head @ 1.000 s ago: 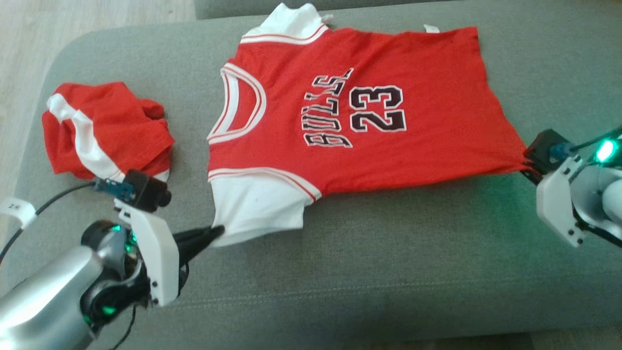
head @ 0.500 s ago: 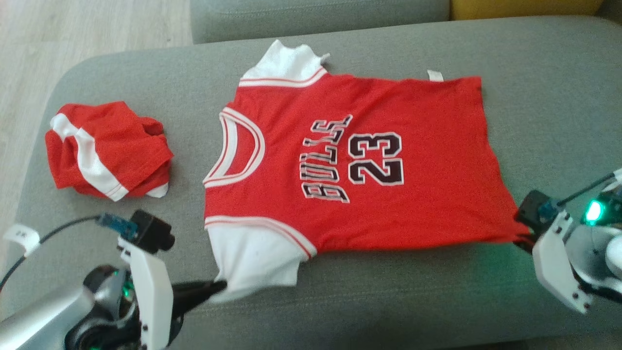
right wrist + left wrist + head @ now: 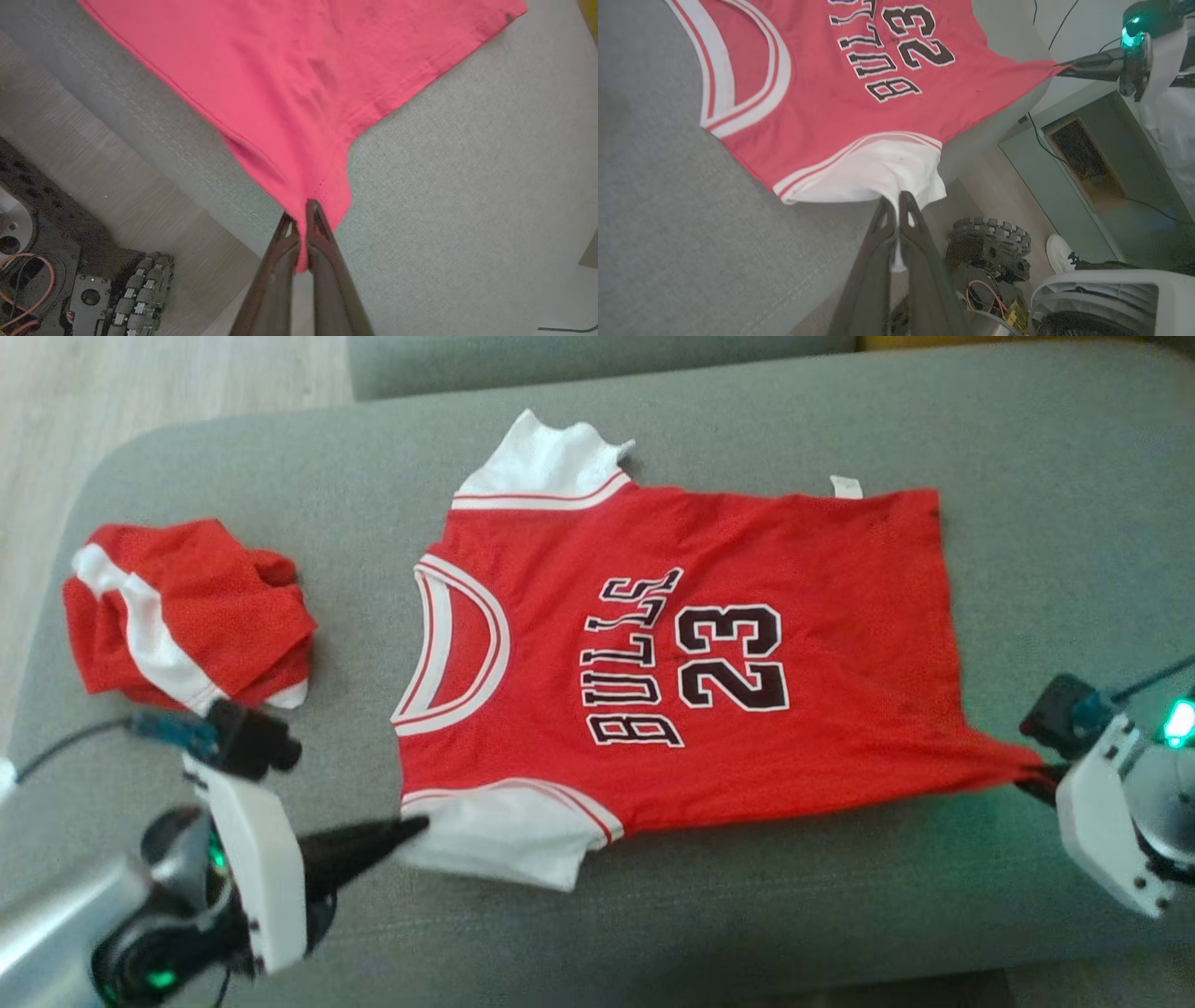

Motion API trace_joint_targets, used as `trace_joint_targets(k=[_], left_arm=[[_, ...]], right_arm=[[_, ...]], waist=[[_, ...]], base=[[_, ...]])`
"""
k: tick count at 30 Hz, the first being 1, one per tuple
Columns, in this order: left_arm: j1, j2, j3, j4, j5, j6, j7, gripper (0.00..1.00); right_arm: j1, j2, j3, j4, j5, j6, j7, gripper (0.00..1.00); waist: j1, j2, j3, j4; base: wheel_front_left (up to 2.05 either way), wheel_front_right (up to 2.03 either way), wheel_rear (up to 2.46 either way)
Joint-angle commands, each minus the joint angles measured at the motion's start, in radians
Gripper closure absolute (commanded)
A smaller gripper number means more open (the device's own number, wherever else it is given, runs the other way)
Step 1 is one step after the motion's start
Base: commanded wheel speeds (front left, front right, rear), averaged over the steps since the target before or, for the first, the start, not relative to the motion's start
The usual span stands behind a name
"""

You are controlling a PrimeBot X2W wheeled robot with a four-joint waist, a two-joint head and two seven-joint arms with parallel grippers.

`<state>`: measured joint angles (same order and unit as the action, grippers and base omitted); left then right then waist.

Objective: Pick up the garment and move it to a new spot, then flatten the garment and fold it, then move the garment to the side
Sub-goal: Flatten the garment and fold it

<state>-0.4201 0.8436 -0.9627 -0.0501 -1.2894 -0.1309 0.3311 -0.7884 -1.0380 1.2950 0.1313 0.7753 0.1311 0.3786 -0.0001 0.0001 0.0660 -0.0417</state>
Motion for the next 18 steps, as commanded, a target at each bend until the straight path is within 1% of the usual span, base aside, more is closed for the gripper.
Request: trace_joint_targets(k=[1, 6, 13, 18], left_arm=[[-0.083, 0.036, 0.067, -0.023, -0.008, 0.000, -0.012, 1.00], [-0.152, 0.023, 0.099, -0.001, 0.001, 0.000, -0.025, 1.00], [-0.257, -0.037, 0.118, 0.047, 0.016, 0.000, -0.038, 1.00], [-0.324, -0.085, 0.126, 0.113, 0.043, 0.000, -0.057, 1.00]], right_arm=[[-0.010, -0.018, -0.015, -0.003, -0.001, 0.000, -0.008, 1.00], [-0.060, 0.007, -0.015, 0.029, -0.033, 0.000, -0.024, 1.00], [-0.129, 0.045, -0.015, 0.091, -0.083, 0.000, -0.051, 1.00], [-0.169, 0.068, -0.015, 0.131, -0.102, 0.000, -0.068, 1.00]], waist=[[0.0001, -0.0001, 0.018, 0.000], [0.0001, -0.0001, 0.062, 0.003], [0.0001, -0.0001, 0.122, 0.007], [0.0001, -0.0001, 0.165, 0.007]], base=[[0.00, 0.00, 0.00], [0.00, 0.00, 0.00], [0.00, 0.00, 0.00], [0.00, 0.00, 0.00]])
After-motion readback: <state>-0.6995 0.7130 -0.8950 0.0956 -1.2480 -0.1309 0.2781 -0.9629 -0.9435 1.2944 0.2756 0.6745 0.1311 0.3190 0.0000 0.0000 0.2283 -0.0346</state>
